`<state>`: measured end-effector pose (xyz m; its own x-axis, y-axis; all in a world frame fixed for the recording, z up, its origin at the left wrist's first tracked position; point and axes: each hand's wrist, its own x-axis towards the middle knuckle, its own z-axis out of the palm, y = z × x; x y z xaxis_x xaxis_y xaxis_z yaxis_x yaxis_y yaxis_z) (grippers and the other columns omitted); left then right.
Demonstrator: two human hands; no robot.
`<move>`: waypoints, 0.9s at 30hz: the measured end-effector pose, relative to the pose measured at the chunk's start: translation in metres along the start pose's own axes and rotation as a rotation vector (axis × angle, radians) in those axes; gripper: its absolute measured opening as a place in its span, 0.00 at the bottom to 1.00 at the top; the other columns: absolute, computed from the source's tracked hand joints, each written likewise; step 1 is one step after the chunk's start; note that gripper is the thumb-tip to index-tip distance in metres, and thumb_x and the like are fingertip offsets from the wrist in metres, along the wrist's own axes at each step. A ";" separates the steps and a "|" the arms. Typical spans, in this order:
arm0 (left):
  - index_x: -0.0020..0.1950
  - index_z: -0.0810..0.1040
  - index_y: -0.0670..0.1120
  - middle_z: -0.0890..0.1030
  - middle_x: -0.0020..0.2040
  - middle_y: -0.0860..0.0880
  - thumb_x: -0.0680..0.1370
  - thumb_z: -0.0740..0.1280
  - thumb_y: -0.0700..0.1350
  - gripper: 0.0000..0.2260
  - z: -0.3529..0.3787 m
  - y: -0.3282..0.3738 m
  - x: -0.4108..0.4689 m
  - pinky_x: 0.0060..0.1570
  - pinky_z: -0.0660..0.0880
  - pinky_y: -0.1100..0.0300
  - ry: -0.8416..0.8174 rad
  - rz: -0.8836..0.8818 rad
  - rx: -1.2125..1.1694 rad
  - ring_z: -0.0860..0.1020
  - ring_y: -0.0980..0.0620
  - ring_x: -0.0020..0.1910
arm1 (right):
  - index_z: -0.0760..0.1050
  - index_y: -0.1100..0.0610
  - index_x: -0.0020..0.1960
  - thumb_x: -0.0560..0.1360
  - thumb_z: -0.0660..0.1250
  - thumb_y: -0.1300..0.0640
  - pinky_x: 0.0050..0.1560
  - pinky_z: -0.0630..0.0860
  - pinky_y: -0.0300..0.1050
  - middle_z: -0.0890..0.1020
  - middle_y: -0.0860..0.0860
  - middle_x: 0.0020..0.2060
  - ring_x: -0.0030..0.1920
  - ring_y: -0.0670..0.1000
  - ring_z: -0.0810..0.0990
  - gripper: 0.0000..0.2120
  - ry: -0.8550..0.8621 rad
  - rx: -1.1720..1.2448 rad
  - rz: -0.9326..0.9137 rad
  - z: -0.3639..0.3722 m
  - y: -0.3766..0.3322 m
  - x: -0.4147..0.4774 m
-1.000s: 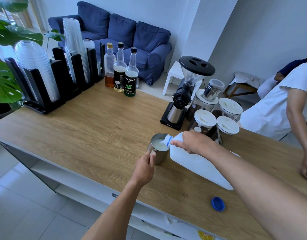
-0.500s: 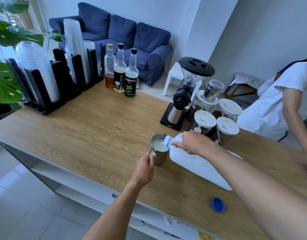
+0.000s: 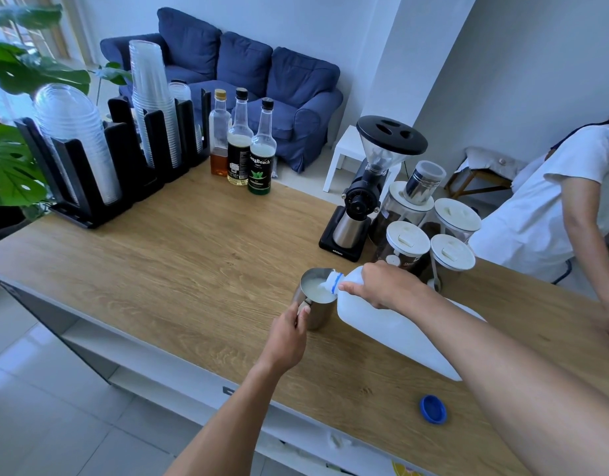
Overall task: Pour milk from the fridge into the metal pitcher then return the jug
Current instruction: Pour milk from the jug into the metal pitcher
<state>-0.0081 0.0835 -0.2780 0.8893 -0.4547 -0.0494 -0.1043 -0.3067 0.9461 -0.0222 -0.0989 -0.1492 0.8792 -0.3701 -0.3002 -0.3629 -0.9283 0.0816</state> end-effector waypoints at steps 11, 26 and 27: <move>0.54 0.77 0.44 0.83 0.48 0.42 0.86 0.55 0.50 0.14 0.001 -0.003 0.001 0.51 0.75 0.45 -0.008 0.006 -0.012 0.78 0.47 0.44 | 0.61 0.53 0.33 0.76 0.55 0.32 0.27 0.59 0.44 0.67 0.49 0.32 0.28 0.48 0.65 0.26 0.011 -0.008 -0.015 -0.002 -0.001 -0.002; 0.53 0.77 0.45 0.80 0.40 0.48 0.85 0.55 0.50 0.14 0.004 -0.011 0.005 0.43 0.74 0.51 -0.002 0.021 0.002 0.76 0.52 0.38 | 0.60 0.53 0.32 0.76 0.55 0.32 0.26 0.58 0.43 0.67 0.49 0.31 0.27 0.48 0.64 0.27 0.007 0.001 0.002 -0.003 -0.003 -0.007; 0.54 0.78 0.45 0.81 0.42 0.47 0.85 0.55 0.50 0.14 0.004 -0.011 0.005 0.44 0.74 0.52 -0.001 0.020 0.004 0.78 0.50 0.40 | 0.60 0.53 0.32 0.76 0.55 0.32 0.27 0.59 0.43 0.67 0.49 0.30 0.27 0.48 0.64 0.26 0.008 0.003 -0.001 -0.003 -0.003 -0.007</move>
<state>-0.0039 0.0813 -0.2901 0.8865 -0.4618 -0.0306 -0.1241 -0.3010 0.9455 -0.0263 -0.0938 -0.1446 0.8817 -0.3698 -0.2929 -0.3633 -0.9284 0.0782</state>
